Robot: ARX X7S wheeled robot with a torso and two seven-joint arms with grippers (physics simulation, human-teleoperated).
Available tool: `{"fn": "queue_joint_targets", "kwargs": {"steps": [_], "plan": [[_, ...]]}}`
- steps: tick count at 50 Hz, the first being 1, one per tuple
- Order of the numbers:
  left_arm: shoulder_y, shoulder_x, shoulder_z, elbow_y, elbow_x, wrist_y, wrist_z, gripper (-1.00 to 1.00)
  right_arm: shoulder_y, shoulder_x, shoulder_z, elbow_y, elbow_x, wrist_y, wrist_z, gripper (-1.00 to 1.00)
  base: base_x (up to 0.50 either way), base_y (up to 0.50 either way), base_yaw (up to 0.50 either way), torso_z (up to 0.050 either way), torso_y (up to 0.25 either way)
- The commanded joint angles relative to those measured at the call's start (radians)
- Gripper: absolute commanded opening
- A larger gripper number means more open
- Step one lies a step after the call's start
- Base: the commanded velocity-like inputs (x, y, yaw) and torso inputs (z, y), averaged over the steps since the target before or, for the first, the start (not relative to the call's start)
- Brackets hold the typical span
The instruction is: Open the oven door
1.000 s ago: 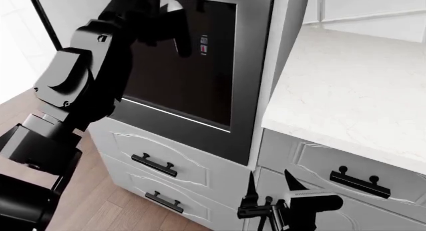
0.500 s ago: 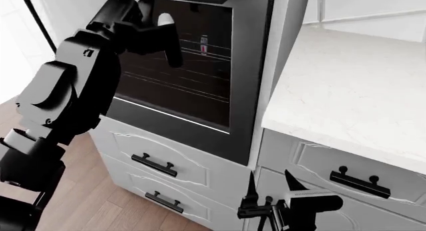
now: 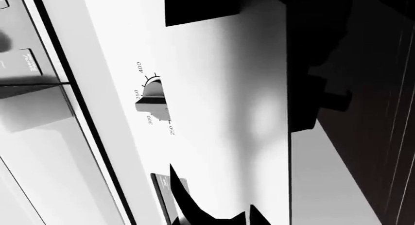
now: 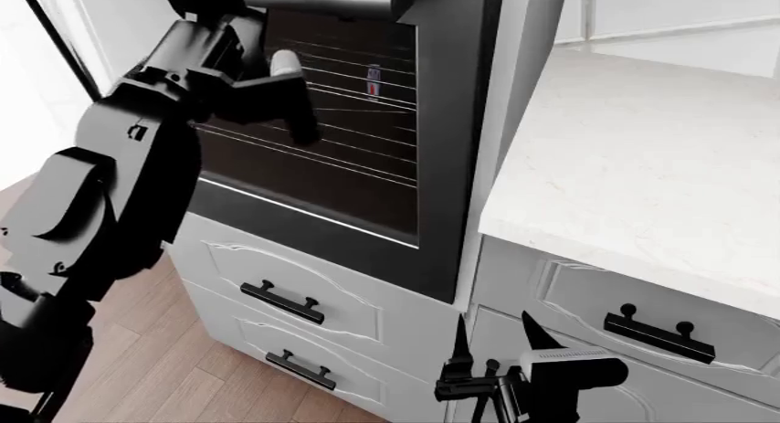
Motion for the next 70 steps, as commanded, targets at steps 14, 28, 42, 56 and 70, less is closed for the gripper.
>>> {"fn": "queue_joint_targets", "kwargs": {"steps": [14, 28, 42, 56, 70], "plan": [[0.087, -0.055, -0.03, 0.351, 0.015, -0.029, -0.049, -1.0, 0.006, 0.002, -0.011, 0.017, 0.0, -0.009, 0.004, 1.0, 0.0, 0.0, 0.0, 0.001, 0.003], [0.151, -0.116, -0.06, 0.426, 0.007, -0.04, -0.063, -1.0, 0.004, 0.005, -0.015, 0.012, 0.002, -0.008, 0.011, 1.0, 0.0, 0.0, 0.0, 0.001, 0.002], [0.203, -0.154, -0.091, 0.503, -0.002, -0.06, -0.073, -1.0, 0.01, 0.006, -0.017, 0.023, 0.004, -0.012, 0.015, 1.0, 0.0, 0.0, 0.0, 0.001, 0.003], [0.321, -0.18, -0.149, 0.598, -0.046, -0.123, -0.095, -1.0, 0.01, 0.008, -0.023, 0.026, 0.002, -0.016, 0.019, 1.0, 0.0, 0.0, 0.0, 0.001, 0.003], [0.401, -0.204, -0.193, 0.667, -0.07, -0.162, -0.114, -1.0, 0.012, 0.014, -0.036, 0.025, -0.012, -0.02, 0.021, 1.0, 0.0, 0.0, 0.0, 0.001, 0.003]]}}
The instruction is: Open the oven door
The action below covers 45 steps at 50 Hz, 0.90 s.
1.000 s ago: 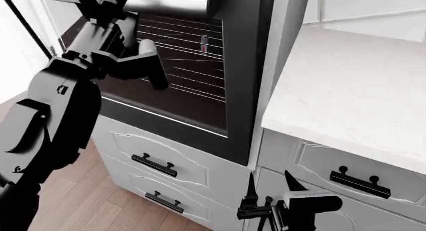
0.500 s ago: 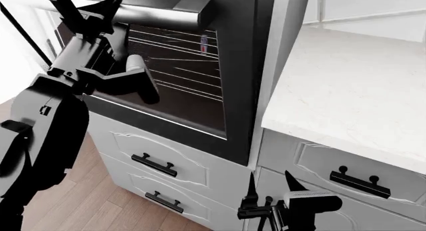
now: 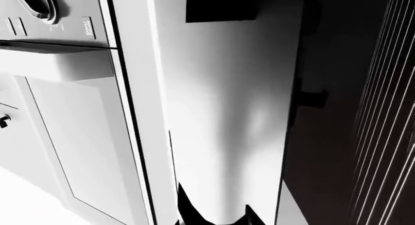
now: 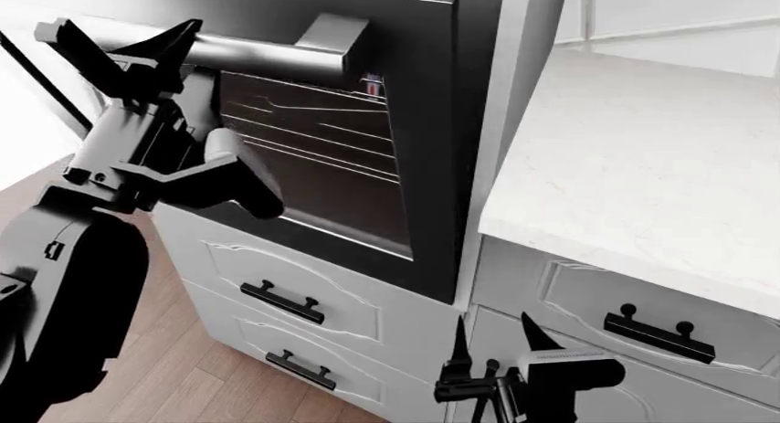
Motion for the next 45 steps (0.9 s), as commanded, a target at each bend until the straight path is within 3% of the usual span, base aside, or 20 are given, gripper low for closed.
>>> {"fn": "queue_joint_targets", "kwargs": {"steps": [1, 45], "plan": [[0.041, -0.004, -0.022, 0.18, 0.018, -0.004, -0.079, -1.0, 0.002, 0.004, -0.012, 0.002, -0.011, -0.002, 0.003, 1.0, 0.0, 0.0, -0.01, 0.0, 0.0], [0.327, -0.128, -0.13, 0.439, 0.011, -0.067, -0.149, -1.0, 0.001, 0.015, -0.025, -0.002, -0.018, -0.011, 0.02, 1.0, 0.0, 0.0, 0.0, 0.001, 0.003]]}}
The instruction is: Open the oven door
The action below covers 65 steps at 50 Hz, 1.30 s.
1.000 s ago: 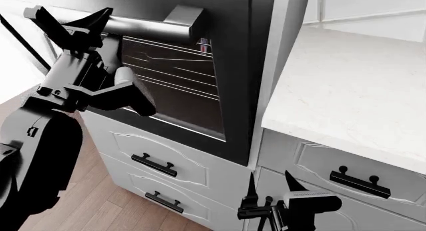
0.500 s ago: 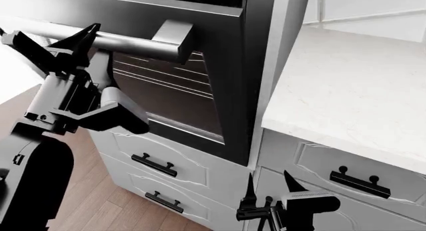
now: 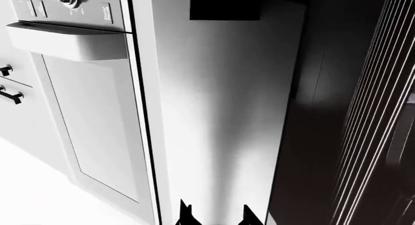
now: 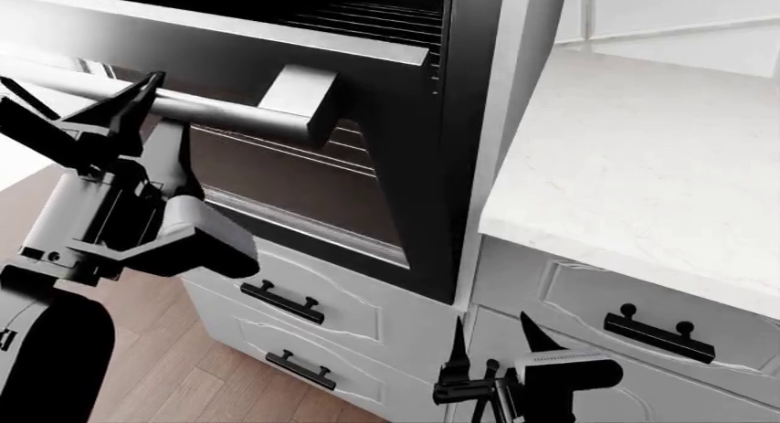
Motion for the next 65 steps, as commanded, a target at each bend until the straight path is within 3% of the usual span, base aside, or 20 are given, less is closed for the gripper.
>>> {"fn": "queue_joint_targets", "kwargs": {"steps": [1, 34, 65], "plan": [[0.054, -0.023, -0.006, 0.203, 0.047, 0.009, -0.072, -1.0, 0.0, 0.002, -0.005, 0.003, -0.003, -0.006, 0.004, 1.0, 0.0, 0.0, -0.01, 0.0, 0.0], [0.38, -0.137, -0.13, 0.349, 0.05, -0.023, -0.22, -1.0, -0.002, 0.011, -0.015, -0.008, -0.012, -0.004, 0.022, 1.0, 0.0, 0.0, 0.0, 0.0, 0.002], [0.49, -0.152, -0.163, 0.371, 0.054, -0.014, -0.278, -1.0, 0.001, 0.023, -0.03, -0.018, -0.031, -0.005, 0.032, 1.0, 0.0, 0.0, 0.0, 0.0, 0.002]]}}
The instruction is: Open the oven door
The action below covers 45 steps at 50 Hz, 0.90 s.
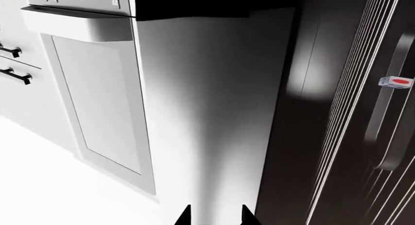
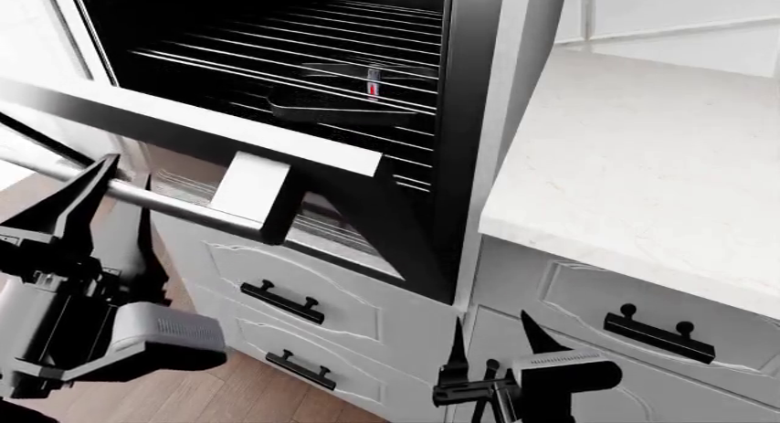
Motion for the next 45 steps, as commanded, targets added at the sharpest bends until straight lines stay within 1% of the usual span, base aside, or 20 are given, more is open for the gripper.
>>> {"fn": "queue_joint_targets", "kwargs": {"steps": [1, 4, 8, 28, 45], "plan": [[0.051, -0.023, 0.017, 0.162, 0.09, 0.031, -0.081, -1.0, 0.0, 0.002, -0.004, -0.001, -0.003, -0.005, 0.004, 1.0, 0.0, -0.01, 0.0, 0.0, 0.011], [0.106, -0.046, -0.009, 0.178, 0.095, 0.041, -0.118, -1.0, -0.005, 0.005, -0.003, -0.013, 0.0, -0.002, 0.008, 1.0, 0.0, 0.0, 0.0, 0.003, 0.0], [0.145, -0.06, -0.03, 0.188, 0.095, 0.048, -0.145, -1.0, -0.005, 0.007, -0.002, -0.012, 0.002, -0.004, 0.009, 1.0, 0.0, -0.01, 0.0, 0.0, 0.003], [0.28, -0.083, -0.067, 0.147, 0.111, 0.097, -0.269, -1.0, -0.006, 0.014, -0.002, -0.023, 0.007, -0.006, 0.013, 1.0, 0.0, 0.0, 0.0, 0.0, 0.002], [0.432, -0.109, -0.109, 0.066, 0.119, 0.154, -0.419, -1.0, -0.007, 0.017, -0.003, -0.029, 0.01, -0.004, 0.02, 1.0, 0.0, 0.0, 0.0, 0.001, 0.002]]}}
